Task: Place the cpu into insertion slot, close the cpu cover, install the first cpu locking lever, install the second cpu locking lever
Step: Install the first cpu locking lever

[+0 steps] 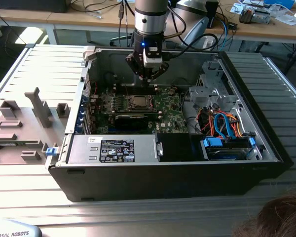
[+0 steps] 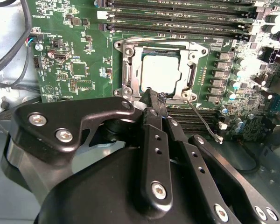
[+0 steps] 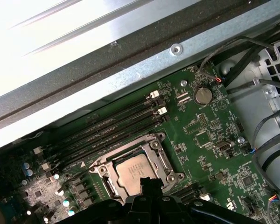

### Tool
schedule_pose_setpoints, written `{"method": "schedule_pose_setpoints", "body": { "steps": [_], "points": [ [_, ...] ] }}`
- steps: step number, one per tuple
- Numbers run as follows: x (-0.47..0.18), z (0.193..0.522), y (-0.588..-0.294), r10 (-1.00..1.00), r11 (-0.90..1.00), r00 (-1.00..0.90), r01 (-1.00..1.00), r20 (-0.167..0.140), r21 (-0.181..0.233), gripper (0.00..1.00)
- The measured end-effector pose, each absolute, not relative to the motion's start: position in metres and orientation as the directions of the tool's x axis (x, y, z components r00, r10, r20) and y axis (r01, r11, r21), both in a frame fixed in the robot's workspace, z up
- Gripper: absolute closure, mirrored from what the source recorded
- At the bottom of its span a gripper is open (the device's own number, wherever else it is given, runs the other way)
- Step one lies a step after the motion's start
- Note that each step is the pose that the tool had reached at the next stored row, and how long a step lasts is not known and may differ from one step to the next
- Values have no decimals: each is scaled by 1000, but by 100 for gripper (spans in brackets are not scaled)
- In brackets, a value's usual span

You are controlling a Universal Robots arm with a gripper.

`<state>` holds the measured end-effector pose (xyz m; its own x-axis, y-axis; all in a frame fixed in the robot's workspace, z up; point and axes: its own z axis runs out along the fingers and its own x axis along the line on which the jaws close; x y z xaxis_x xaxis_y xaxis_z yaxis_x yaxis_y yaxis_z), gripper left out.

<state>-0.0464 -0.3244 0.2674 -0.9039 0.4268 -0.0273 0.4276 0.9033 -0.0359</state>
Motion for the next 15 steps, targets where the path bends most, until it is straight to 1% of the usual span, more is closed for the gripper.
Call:
{"method": "schedule_pose_setpoints", "body": {
  "steps": [15],
  "points": [
    [-46,267,-324,412,910,-911,413,-27,-36,89]
  ]
}}
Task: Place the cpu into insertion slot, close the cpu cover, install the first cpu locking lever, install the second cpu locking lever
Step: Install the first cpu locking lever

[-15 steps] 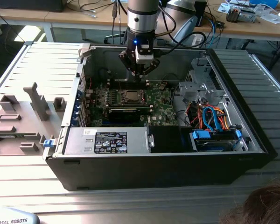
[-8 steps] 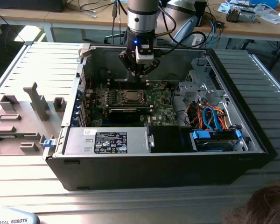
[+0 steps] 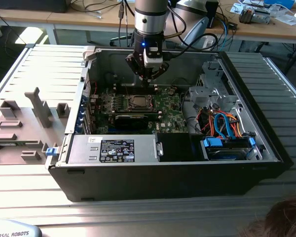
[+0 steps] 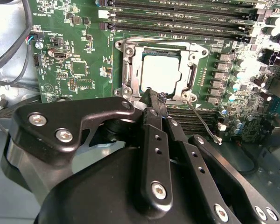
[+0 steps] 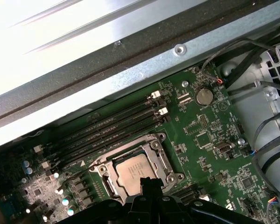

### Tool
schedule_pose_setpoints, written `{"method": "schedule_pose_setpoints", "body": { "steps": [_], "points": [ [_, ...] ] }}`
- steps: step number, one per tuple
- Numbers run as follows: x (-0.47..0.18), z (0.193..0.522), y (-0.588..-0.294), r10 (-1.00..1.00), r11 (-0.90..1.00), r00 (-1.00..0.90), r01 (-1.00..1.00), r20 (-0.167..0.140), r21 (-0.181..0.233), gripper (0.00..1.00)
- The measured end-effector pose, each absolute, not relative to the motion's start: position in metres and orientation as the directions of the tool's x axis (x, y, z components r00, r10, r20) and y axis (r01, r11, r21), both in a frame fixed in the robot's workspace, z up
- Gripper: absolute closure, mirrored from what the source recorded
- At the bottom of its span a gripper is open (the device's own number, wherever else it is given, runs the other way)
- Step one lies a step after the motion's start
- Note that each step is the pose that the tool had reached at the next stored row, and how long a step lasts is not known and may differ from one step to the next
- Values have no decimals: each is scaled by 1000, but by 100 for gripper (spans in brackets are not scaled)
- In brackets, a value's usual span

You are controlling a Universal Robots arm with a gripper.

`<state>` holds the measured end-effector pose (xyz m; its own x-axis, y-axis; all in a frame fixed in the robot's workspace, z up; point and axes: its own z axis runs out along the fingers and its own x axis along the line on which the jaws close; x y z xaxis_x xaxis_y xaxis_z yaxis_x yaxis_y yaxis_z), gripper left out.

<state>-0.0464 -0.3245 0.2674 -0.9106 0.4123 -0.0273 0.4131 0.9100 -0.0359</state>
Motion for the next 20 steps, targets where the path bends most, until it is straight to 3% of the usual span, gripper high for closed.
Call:
{"method": "schedule_pose_setpoints", "body": {
  "steps": [20],
  "points": [
    [-46,267,-324,392,919,-919,393,-27,-36,89]
  ]
}}
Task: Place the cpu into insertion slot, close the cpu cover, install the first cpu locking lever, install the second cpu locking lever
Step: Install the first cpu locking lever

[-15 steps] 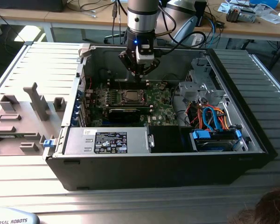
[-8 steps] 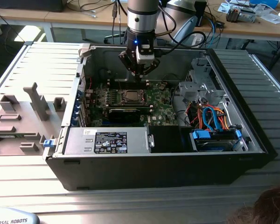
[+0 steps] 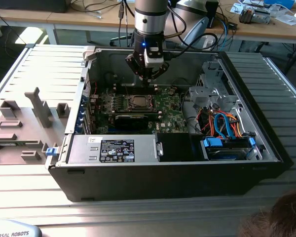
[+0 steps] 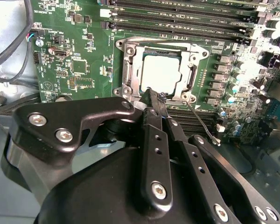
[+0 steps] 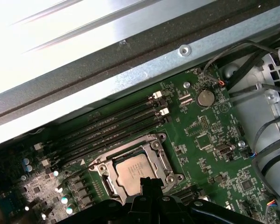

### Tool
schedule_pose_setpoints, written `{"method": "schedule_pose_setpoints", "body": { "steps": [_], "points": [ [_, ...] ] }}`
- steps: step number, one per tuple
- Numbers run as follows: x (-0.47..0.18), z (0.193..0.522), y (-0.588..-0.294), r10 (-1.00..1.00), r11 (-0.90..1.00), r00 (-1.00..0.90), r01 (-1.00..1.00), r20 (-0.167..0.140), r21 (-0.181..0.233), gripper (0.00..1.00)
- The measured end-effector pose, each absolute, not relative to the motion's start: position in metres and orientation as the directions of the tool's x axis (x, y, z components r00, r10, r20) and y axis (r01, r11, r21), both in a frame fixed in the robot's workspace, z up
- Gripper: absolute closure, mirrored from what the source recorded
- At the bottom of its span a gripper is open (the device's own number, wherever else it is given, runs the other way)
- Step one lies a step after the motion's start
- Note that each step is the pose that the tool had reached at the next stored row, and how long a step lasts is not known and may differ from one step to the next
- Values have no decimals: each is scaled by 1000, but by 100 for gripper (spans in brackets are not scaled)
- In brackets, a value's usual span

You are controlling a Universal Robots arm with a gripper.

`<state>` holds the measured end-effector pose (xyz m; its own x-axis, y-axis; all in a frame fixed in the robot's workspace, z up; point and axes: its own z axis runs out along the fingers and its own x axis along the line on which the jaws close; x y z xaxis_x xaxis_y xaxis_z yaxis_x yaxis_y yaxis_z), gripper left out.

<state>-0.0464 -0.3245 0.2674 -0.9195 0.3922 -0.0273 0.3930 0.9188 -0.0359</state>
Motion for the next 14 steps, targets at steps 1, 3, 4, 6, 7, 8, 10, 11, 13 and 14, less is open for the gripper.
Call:
{"method": "schedule_pose_setpoints", "body": {
  "steps": [1,3,4,6,7,8,10,11,13,14],
  "points": [
    [-46,267,-324,391,919,-920,392,-27,-36,89],
    [-46,267,-324,390,920,-920,391,-27,-36,89],
    [-46,267,-324,389,920,-921,390,-27,-36,89],
    [-46,267,-324,388,921,-921,388,-27,-36,89],
    [-46,267,-324,387,921,-922,387,-27,-36,89],
    [-46,267,-324,386,921,-922,387,-27,-36,89],
    [-46,267,-324,383,923,-923,384,-27,-36,89],
    [-46,267,-324,383,923,-923,384,-27,-36,89],
    [-46,267,-324,381,924,-924,382,-27,-36,89],
    [-46,267,-324,380,924,-924,381,-27,-36,89]
  ]
}}
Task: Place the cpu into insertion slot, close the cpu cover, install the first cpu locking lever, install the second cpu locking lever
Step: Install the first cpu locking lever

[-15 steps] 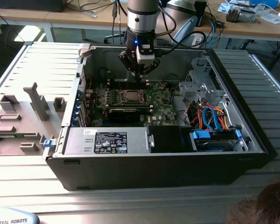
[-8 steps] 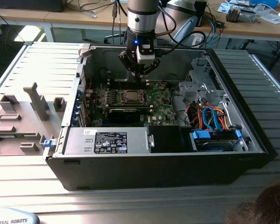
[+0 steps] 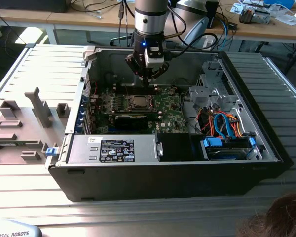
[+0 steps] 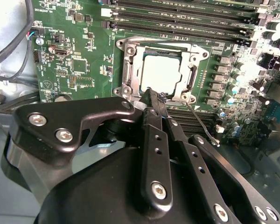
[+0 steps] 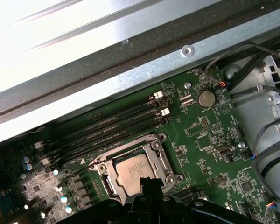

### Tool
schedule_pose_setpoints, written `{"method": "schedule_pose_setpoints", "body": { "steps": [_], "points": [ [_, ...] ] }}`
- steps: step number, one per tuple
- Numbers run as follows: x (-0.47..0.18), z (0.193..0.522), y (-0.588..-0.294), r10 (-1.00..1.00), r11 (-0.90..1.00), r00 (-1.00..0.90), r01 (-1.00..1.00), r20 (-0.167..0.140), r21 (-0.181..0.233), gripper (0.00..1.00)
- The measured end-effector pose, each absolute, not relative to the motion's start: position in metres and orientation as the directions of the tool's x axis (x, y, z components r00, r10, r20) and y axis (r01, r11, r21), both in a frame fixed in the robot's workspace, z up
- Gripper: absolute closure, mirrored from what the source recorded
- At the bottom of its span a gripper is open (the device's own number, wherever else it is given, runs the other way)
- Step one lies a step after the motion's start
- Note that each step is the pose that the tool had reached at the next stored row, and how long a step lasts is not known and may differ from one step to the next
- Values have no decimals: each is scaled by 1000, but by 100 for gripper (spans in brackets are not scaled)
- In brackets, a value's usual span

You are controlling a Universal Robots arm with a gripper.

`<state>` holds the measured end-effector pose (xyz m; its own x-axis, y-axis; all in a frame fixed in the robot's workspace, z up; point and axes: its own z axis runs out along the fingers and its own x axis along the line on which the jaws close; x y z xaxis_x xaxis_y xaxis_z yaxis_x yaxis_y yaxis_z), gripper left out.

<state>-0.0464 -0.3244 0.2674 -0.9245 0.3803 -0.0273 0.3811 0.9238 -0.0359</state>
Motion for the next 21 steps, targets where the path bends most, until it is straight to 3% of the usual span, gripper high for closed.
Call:
{"method": "schedule_pose_setpoints", "body": {
  "steps": [21],
  "points": [
    [-46,267,-324,364,930,-931,365,-27,-36,89]
  ]
}}
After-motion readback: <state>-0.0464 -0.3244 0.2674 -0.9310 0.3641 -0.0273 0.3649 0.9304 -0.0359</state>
